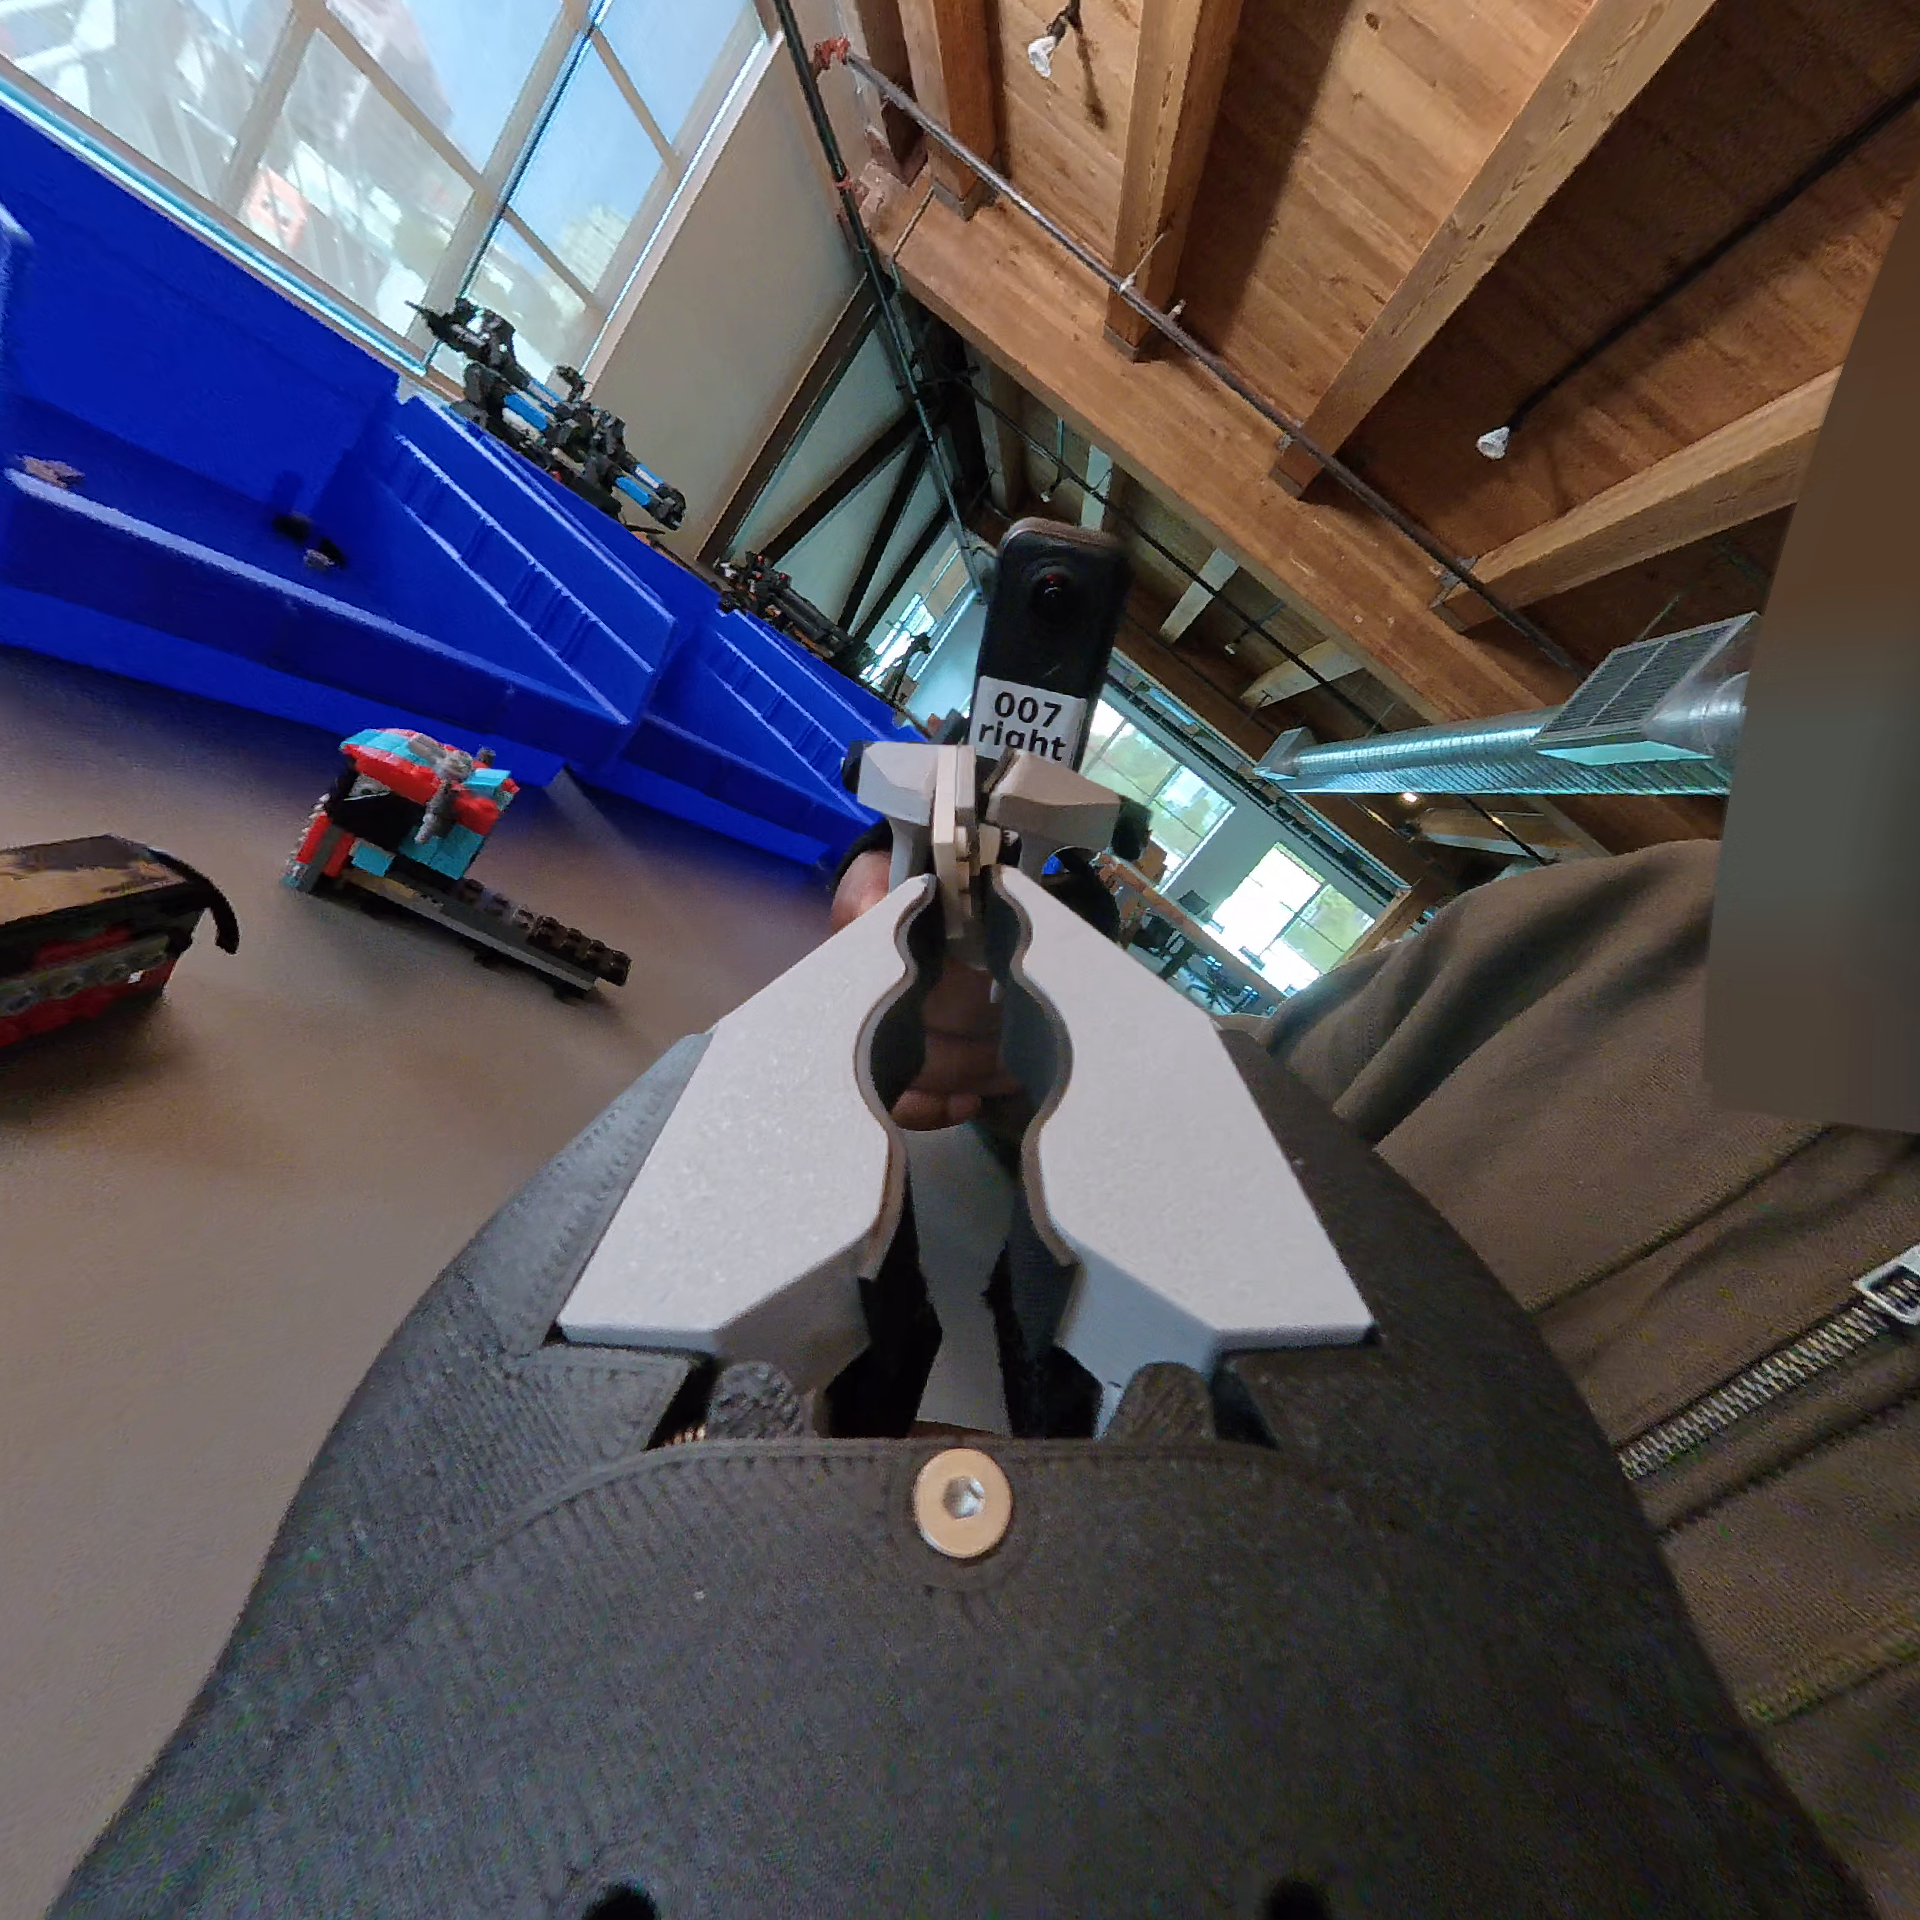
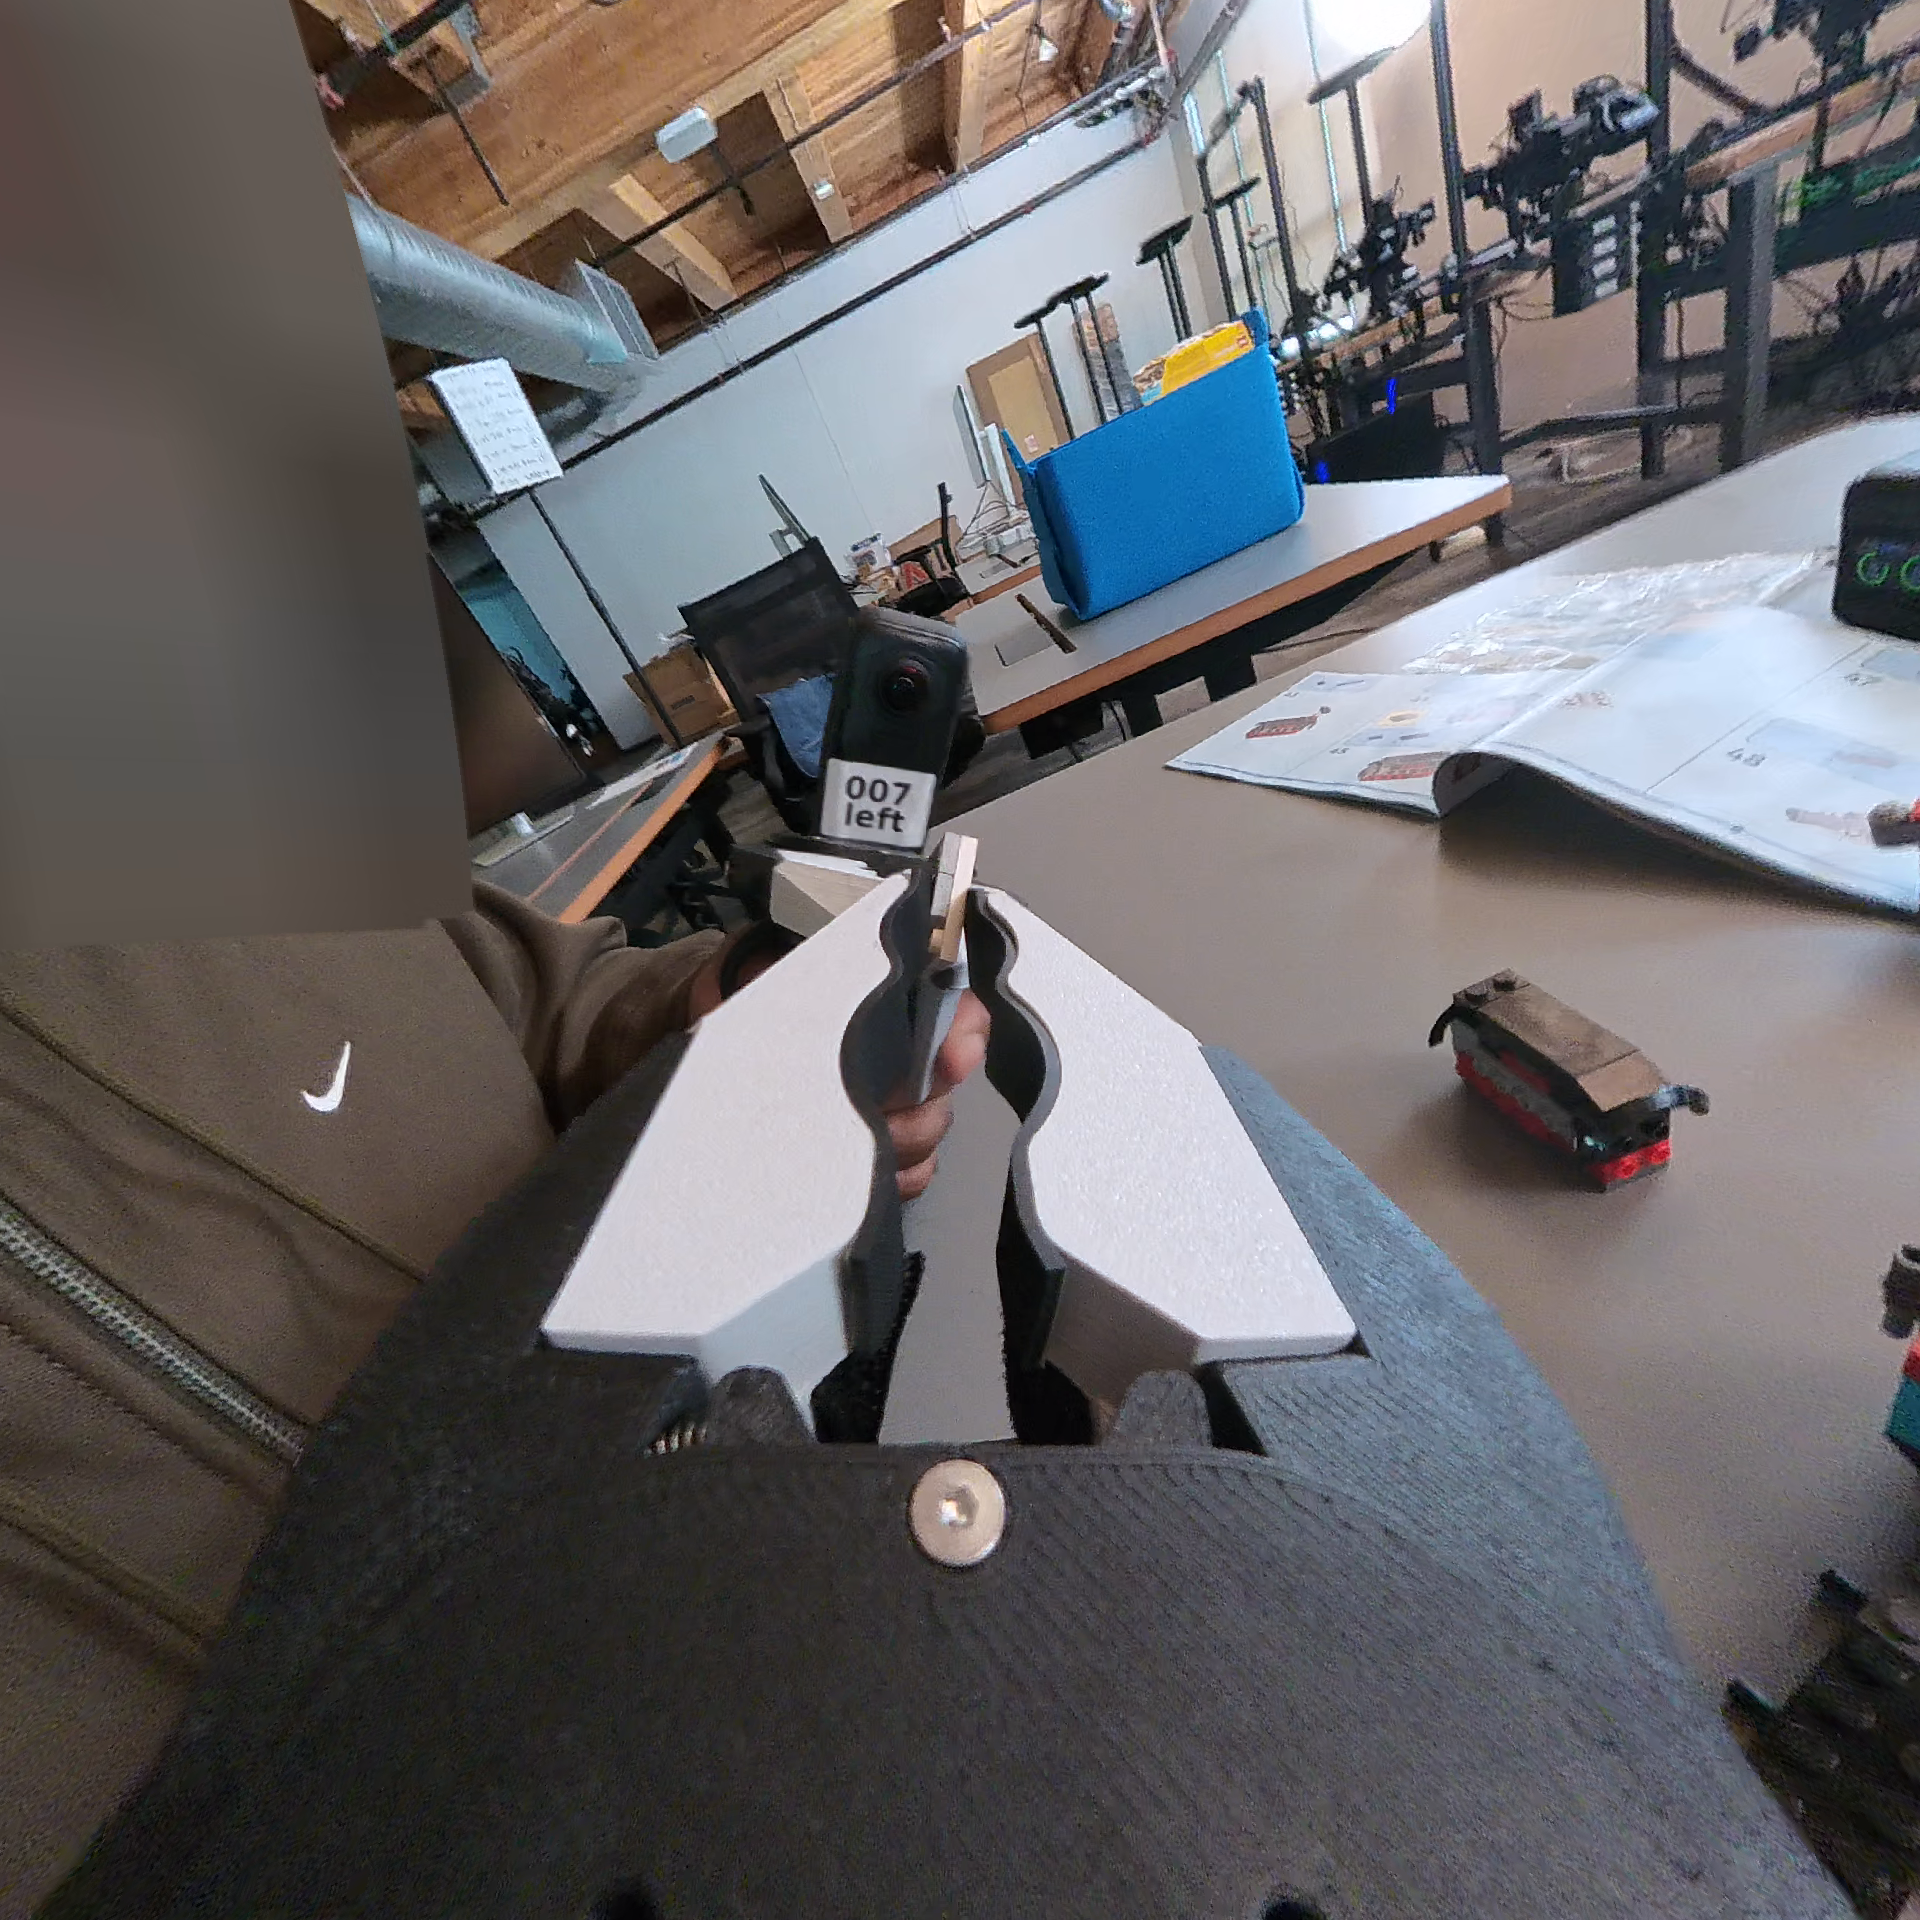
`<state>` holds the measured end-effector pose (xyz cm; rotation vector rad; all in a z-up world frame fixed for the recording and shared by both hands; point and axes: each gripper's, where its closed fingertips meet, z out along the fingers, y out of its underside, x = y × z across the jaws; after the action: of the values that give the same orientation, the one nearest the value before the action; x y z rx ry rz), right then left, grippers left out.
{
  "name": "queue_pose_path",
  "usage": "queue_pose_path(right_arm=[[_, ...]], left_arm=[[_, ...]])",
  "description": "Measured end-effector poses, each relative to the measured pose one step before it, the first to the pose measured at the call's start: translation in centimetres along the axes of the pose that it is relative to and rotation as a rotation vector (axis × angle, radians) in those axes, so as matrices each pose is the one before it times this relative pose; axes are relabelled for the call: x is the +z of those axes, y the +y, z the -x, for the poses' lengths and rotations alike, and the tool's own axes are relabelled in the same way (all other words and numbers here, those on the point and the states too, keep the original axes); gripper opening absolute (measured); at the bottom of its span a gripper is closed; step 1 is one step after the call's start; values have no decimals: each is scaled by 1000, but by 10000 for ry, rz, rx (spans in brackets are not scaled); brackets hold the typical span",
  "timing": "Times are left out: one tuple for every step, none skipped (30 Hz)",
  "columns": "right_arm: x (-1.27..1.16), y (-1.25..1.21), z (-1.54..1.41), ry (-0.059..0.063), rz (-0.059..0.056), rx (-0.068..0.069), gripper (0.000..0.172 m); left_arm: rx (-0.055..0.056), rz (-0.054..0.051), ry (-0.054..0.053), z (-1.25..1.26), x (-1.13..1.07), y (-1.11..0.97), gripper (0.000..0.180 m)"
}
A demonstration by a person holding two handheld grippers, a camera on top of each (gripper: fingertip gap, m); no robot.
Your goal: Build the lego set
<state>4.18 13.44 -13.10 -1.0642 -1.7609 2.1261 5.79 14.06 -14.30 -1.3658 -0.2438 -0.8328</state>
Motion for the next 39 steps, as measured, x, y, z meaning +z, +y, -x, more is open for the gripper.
queue_pose_path(right_arm=[[-10, 48, -263, 68, 6, 163, 7], [-35, 22, -211, 28, 0, 190, 7], [-78, 21, -289, 66, 16, 204, 7], [-107, -21, -377, 128, 4, 161, 7], [-128, -65, -257, 76, -11, 119, 7], [-92, -60, -153, 27, -5, 117, 7], [-31, 28, -75, -14, 34, 116, 7], [12, 111, 8, -55, 57, 111, 7], [71, 119, 98, -99, 47, 99, 7], [88, 125, 183, -128, 42, 73, 7], [81, 41, 150, -100, -7, 63, 7], [49, -6, 57, -40, -34, 69, 8], [38, 0, 0, -25, -16, 61, 8], [35, 2, -27, -12, -24, 72, 8], [35, -42, -53, 2, -59, 99, 8], [31, -89, -93, 12, -104, 148, 8], [-13, -124, -197, 57, -126, 189, 9], [-55, -109, -302, 100, -94, 198, 14], [-50, -87, -247, 56, -64, 167, 19], [-28, -29, -198, 36, -27, 141, 22], [14, 39, -95, 5, 9, 102, 23], [75, 129, 27, -48, 52, 63, 24], [125, 192, 37, -28, 81, 41, 24], [155, 209, 6, 15, 77, 25, 24], [146, 205, 22, -3, 69, 18, 25], [145, 199, 59, -20, 72, 27, 25], [107, 129, 6, 1, 32, 33, 25], [62, 72, -53, 41, 5, 33, 24], [29, 37, -46, 28, -1, 17, 24], [-3, -16, 24, -4, -13, 0, 24], [-46, -80, 62, -24, -41, -16, 23], [-81, -127, 68, -28, -62, -32, 21], [-72, -140, 77, -28, -63, -45, 18], [-81, -104, 71, -22, -48, -49, 16], [-46, -50, 36, 1, -14, -58, 13], [-19, 4, 20, 5, 8, -64, 9], [5, 45, 75, -28, 23, -36, 9], [19, 40, 86, -43, 21, -23, 7], [-8, 9, 67, -23, 3, -51, 7]], left_arm=[[-32, 15, -125, 224, 12, 11, 7], [-73, -43, -163, 274, -10, -44, 9], [-48, -86, -142, 232, -31, -148, 20], [-52, -58, -73, 151, -44, -109, 27], [-71, -77, 32, 4, -56, -142, 27], [-66, -112, 56, -57, -53, -173, 27], [-24, -47, -16, 39, -22, -71, 27], [17, 32, -82, 159, 8, 67, 25], [-16, -6, -25, 69, -12, 14, 20], [-44, -55, 44, -30, -37, -60, 14], [-55, -31, 13, 40, -44, -41, 8], [-92, -32, 71, -3, -56, -49, 5], [-151, -8, 113, -34, -47, -32, 4], [-165, -16, 83, 8, -37, -25, 4], [-182, -59, 53, 47, -23, -61, 4], [-194, -101, 42, 54, -38, -111, 4], [-218, -155, 62, 37, -89, -183, 5], [-245, -203, 45, 98, -124, -287, 5], [-269, -245, 7, 177, -179, -369, 5], [-276, -222, 13, 198, -165, -351, 5], [-251, -184, 32, 143, -141, -282, 5], [-195, -141, 43, 80, -83, -208, 5], [-144, -74, 42, 37, -33, -91, 5], [-80, -3, 23, 21, 8, 9, 5], [-4, 31, -2, 6, 40, 59, 5], [38, 17, -16, 2, 29, 48, 5], [41, 11, -17, -6, 28, 33, 5], [42, 24, -22, 9, 26, 43, 5], [53, 42, -27, -6, 48, 79, 5], [82, 44, -29, -17, 60, 105, 5], [124, 47, -31, -34, 56, 103, 5], [196, 41, -66, -37, 48, 79, 5], [254, 63, -105, 7, 52, 77, 4], [305, 79, -106, -31, 44, 87, 5], [342, 86, -94, -73, 33, 95, 4], [349, 106, -118, -30, 43, 117, 4], [323, 109, -132, -1, 44, 139, 4], [273, 91, -79, -52, 33, 106, 4], [211, 27, -40, -86, 2, 20, 5]])
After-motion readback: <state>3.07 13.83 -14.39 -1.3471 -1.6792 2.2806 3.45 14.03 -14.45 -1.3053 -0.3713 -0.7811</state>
